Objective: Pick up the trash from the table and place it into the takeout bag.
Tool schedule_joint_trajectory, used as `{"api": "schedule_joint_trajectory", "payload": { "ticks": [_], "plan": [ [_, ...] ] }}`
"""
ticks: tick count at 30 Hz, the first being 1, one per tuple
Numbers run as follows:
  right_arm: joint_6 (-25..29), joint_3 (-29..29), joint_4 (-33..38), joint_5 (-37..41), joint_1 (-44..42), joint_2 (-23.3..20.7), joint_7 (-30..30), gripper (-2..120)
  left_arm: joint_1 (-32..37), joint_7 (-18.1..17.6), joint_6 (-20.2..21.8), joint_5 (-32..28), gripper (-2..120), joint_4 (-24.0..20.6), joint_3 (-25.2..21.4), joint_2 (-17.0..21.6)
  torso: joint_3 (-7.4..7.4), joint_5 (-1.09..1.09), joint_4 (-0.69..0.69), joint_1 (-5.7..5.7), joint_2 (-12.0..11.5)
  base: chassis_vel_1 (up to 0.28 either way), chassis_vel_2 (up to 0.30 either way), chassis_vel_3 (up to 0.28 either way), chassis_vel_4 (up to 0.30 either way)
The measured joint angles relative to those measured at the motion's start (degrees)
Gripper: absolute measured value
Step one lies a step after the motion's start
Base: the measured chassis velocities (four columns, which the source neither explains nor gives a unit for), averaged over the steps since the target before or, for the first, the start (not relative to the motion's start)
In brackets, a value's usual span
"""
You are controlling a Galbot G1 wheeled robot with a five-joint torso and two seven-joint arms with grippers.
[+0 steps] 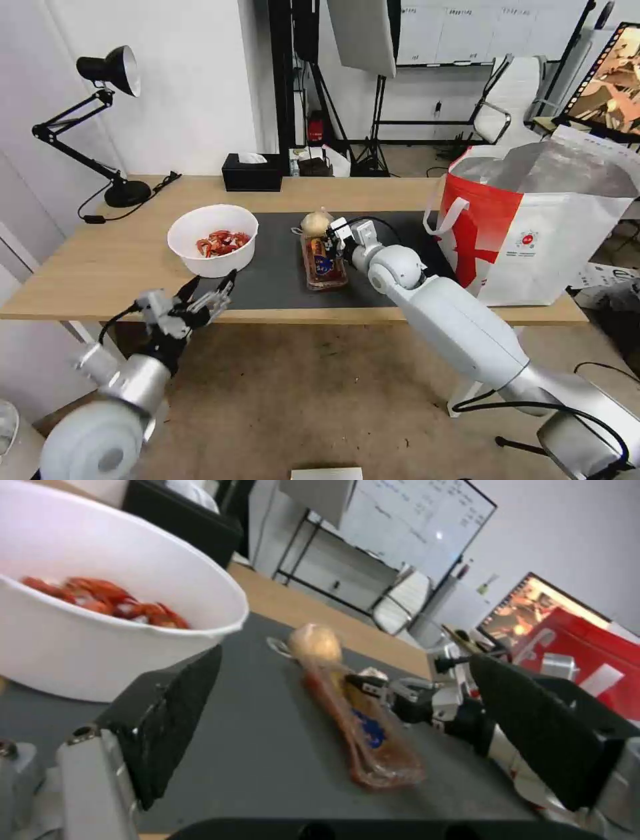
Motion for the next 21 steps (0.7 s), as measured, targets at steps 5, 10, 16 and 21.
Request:
{"api": "schedule_joint_trajectory", "payload": {
  "ticks": [5, 10, 16, 21],
  "plan": [
    [-0.71, -0.09, 0.4, 1.67, -0.18, -0.29, 0.82, 0, -3.4, 1.11, 0.9, -3.84, 100, 2.49, 4.01, 2.56, 0.0, 0.0, 0.01, -0.01, 0.0, 0.0, 0.0, 0.0, 0.0],
    [-0.97, -0.36, 0.55, 1.81, -0.23, -0.38, 1.29, 0, -6.59, 1.82, 1.09, -5.7, 100, 4.95, 7.18, 2.99, 0.0, 0.0, 0.02, -0.01, 0.0, 0.0, 0.0, 0.0, 0.0],
    [-1.82, -0.61, 0.9, 3.06, -0.15, -0.42, 2.71, 0, -18.59, 1.15, 4.19, -14.13, 100, 10.68, 15.26, 2.15, 0.0, 0.0, 0.01, -0.01, 0.0, 0.0, 0.0, 0.0, 0.0],
    [-2.01, -0.6, 1.02, 3.62, -0.11, -0.35, 3.2, 0, -25.6, -2.39, 6.51, -19.16, 100, 14.8, 19.7, 0.57, 0.0, 0.0, 0.0, -0.01, 0.0, 0.0, 0.0, 0.0, 0.0]
  ]
}}
